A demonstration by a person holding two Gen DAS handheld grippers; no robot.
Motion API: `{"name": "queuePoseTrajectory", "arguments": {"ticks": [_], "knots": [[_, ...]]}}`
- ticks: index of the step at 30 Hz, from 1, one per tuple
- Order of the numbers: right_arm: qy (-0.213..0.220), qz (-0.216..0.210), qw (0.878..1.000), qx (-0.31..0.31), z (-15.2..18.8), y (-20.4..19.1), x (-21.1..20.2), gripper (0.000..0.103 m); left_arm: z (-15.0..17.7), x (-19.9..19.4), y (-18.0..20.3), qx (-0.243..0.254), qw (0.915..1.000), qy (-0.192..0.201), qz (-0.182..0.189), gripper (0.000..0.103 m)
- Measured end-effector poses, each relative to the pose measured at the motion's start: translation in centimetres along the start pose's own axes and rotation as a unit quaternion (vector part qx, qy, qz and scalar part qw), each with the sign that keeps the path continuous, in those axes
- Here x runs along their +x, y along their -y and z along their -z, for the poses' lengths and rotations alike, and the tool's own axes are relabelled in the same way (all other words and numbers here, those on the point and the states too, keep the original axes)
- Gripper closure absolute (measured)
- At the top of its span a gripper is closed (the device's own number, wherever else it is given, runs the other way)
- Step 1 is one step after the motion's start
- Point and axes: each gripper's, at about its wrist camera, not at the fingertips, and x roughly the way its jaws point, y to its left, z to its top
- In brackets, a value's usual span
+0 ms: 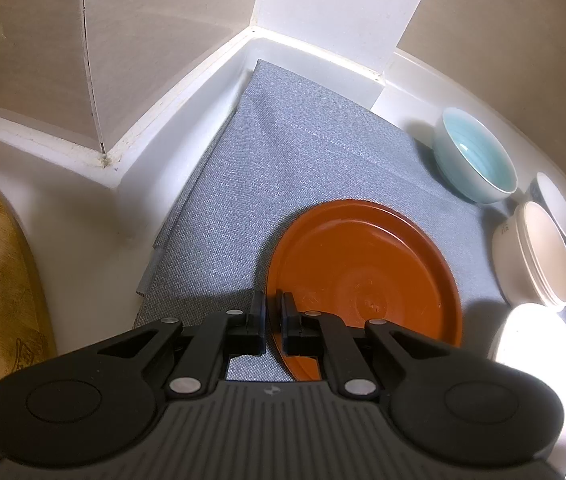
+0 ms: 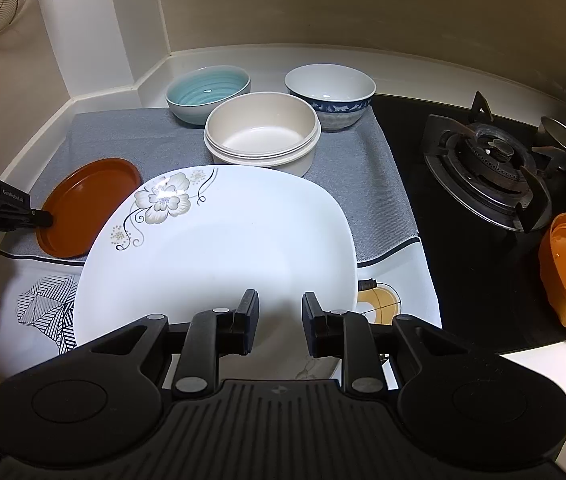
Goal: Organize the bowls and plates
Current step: 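Close the left gripper on the brown plate rim, then lift the brown plate with the left gripper over the stacked white plates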
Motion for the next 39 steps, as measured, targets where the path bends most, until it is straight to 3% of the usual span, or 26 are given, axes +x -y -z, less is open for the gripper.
{"name": "queuePoseTrajectory", "arguments": {"ticks": [17,39], "knots": [[-0.001,-0.002,1.0,-0.002,-0.1,0.0,0.2,0.077,0.0,-0.6,-0.1,0.0,0.9999,0.007,0.008,0.098],[0.002,-0.01,1.0,-0.002,-0.3,0.0,0.2,0.077,-2.2,-5.0,0.6,-0.004,0.9966,0.067,0.048,0.1]]}}
